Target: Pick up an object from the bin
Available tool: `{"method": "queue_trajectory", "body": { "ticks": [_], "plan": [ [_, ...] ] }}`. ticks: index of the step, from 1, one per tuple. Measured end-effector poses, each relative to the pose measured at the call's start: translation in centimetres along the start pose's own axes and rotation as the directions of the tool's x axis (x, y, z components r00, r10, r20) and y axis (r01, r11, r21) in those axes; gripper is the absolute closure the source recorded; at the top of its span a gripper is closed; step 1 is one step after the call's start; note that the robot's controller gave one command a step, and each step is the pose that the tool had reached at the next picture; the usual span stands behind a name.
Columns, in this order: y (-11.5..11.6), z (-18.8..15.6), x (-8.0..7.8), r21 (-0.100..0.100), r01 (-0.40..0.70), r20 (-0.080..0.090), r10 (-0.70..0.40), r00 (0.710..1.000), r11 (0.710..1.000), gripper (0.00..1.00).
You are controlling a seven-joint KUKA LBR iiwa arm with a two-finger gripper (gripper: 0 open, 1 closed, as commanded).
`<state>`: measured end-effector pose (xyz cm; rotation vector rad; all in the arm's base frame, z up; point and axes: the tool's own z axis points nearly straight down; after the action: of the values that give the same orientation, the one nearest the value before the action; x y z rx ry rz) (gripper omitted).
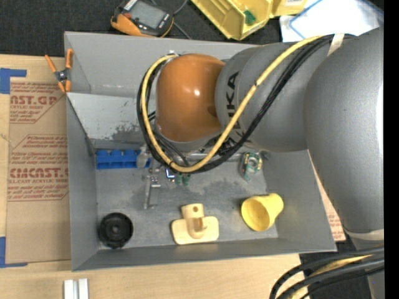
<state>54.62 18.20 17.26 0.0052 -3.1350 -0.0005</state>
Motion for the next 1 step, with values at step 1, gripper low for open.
{"method": "queue_trajectory", "body": {
  "ticks": [1],
  "plan": [
    [-0.11, -0.47, -0.19, -0.001, -0.003, 0.008, 0.003, 1.0, 1.0, 0.0]
  ]
}}
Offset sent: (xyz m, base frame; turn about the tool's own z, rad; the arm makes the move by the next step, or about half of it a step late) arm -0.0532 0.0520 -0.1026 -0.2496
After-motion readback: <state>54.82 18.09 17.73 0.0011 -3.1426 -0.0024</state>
